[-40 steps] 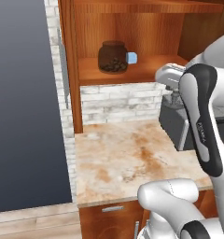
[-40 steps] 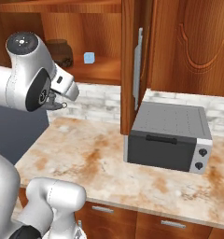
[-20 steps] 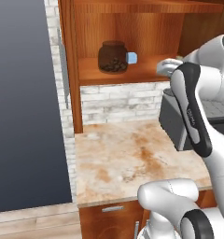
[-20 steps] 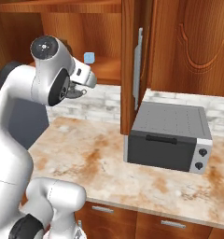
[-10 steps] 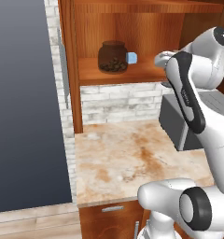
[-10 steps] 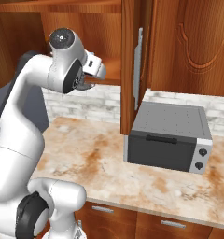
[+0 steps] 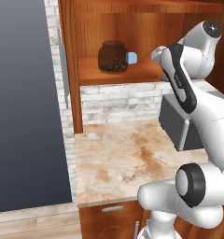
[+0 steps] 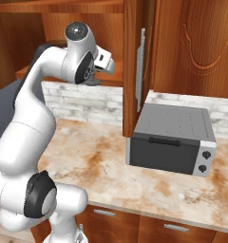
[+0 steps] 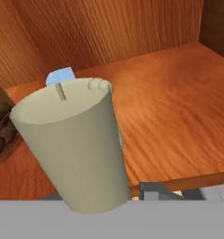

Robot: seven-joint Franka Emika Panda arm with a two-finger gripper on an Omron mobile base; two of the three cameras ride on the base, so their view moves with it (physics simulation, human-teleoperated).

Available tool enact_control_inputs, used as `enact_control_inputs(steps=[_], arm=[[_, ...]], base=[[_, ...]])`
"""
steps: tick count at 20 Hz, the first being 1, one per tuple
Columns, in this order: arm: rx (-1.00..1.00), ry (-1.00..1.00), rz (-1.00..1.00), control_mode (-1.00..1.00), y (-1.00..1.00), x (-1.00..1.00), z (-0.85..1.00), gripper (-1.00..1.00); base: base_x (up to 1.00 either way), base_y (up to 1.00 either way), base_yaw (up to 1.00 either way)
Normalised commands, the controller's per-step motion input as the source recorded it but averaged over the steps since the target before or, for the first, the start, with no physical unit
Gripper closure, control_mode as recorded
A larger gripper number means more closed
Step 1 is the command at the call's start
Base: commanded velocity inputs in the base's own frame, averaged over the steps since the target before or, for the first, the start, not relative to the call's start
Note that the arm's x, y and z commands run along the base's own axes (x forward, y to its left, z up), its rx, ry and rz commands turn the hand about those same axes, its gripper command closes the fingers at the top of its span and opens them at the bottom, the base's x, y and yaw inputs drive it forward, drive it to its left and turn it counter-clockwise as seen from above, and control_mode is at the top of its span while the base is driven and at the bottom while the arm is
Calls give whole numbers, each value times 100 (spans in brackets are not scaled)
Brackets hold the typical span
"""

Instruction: Pick the jar and candle from the dining table and place them in the open cabinet. Close the cabinet after placing the objects.

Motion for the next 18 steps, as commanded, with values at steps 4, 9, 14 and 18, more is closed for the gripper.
enact_control_inputs(steps=[4, 9, 14, 18], arm=[[-4, 6, 0, -100, -13, 55, 0, 100], [-11, 1, 2, -100, -9, 46, -4, 100], [-20, -5, 9, -100, -4, 30, -16, 100], [-20, -10, 10, -100, -5, 20, -15, 100]], base=[[0, 0, 0], [0, 0, 0], [0, 0, 0], [0, 0, 0]])
